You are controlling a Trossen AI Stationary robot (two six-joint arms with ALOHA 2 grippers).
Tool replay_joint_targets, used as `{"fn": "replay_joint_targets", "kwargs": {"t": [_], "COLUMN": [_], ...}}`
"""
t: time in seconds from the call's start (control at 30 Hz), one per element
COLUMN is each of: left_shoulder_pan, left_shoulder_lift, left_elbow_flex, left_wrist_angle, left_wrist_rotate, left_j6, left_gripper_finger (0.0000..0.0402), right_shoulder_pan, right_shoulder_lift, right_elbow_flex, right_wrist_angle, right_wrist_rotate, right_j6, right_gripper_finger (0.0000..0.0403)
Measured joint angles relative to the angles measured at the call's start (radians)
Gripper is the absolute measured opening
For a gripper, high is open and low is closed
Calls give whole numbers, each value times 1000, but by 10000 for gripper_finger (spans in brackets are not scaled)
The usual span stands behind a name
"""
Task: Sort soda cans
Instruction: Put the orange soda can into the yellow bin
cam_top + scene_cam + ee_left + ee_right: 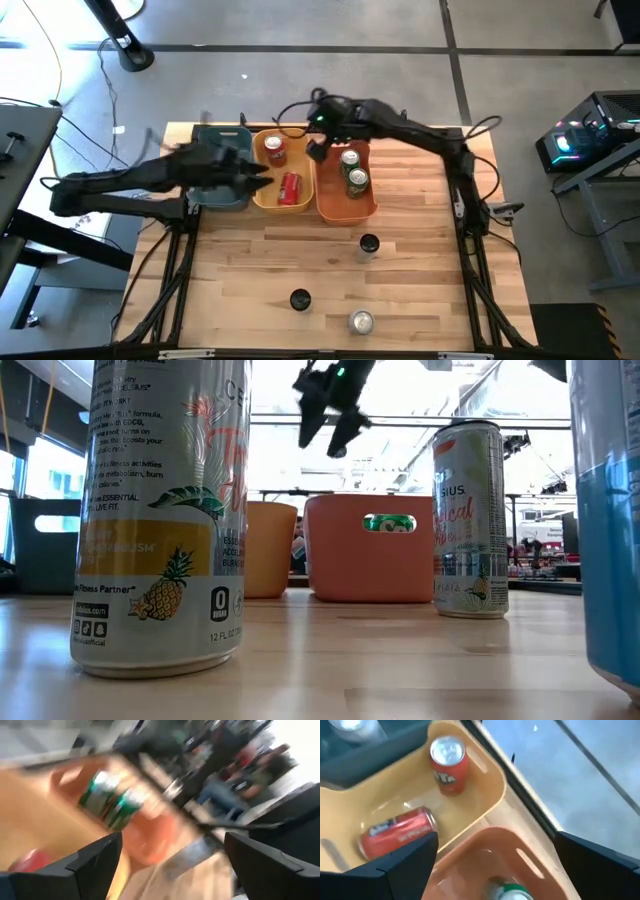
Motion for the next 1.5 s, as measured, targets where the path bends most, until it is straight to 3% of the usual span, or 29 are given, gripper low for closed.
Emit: {"fn": "replay_joint_targets", "kwargs": {"t": [0.4,0.73,0.93,1.17,1.37,1.5], "left_shoulder_pan": [128,139,143,143,143,143], "left_shoulder_lift": [495,719,875,975,966,942], "left_elbow_flex": [-2,132,214,233,230,225], "left_wrist_angle": [-33,-151,-187,-195,-214,-268], "left_wrist_rotate": [106,-9,-2,-6,-20,-53], "left_j6": [-177,-113,-95,-98,-49,-27], "left_gripper_finger": [344,344,344,344,342,309], "right_shoulder_pan": [-21,-21,-20,-20,-20,-20], "right_shoulder_lift": [-135,-132,-132,-132,-132,-132], "right_elbow_flex": [0,0,0,0,0,0], "right_wrist_angle": [-184,-182,-164,-137,-125,-124], "right_wrist_rotate": [10,10,10,5,5,5], "right_j6": [50,74,92,116,103,100], "right_gripper_finger": [394,394,394,394,394,394]}}
